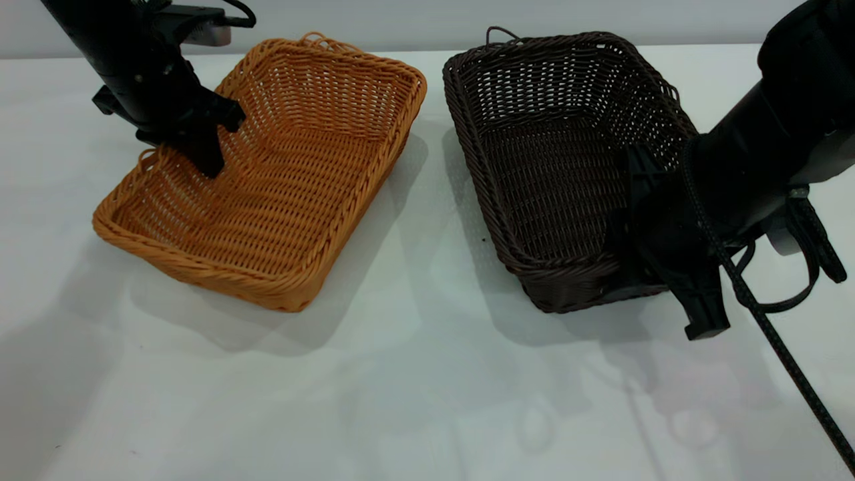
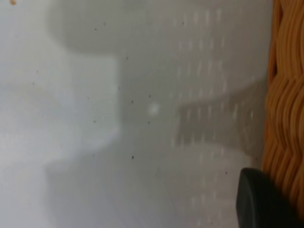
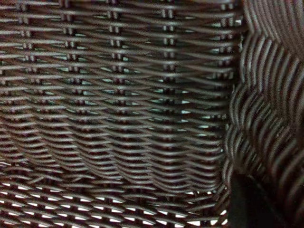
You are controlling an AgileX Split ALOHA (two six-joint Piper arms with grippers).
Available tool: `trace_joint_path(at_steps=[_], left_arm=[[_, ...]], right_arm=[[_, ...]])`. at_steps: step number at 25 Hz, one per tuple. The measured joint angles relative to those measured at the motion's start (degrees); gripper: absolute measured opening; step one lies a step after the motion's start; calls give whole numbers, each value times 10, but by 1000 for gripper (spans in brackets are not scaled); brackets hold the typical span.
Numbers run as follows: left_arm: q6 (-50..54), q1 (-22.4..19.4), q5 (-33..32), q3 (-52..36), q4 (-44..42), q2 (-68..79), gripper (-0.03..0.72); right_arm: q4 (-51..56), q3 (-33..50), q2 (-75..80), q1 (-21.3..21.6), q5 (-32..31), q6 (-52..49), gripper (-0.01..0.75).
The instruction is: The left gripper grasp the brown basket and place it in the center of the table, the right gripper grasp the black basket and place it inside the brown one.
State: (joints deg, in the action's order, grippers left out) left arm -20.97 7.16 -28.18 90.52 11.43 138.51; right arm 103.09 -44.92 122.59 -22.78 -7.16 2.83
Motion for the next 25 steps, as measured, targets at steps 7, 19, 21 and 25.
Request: trace_joint_path(at_steps=[7,19,21,25], left_arm=[[-90,0,8,3,7,-1,81],[-493,64,17,3,39,-1,81],[-561,88,31,2,63,-1,81],[-669,114,58,2,134,-1,81]], right_arm=[[-4,1,-25,42,-35,31,82],[-209,-64,-101,257,-262,203,82],[-258,-88,-101,278,-307,203,82],[-295,-124,-101,303,-365,203,82]])
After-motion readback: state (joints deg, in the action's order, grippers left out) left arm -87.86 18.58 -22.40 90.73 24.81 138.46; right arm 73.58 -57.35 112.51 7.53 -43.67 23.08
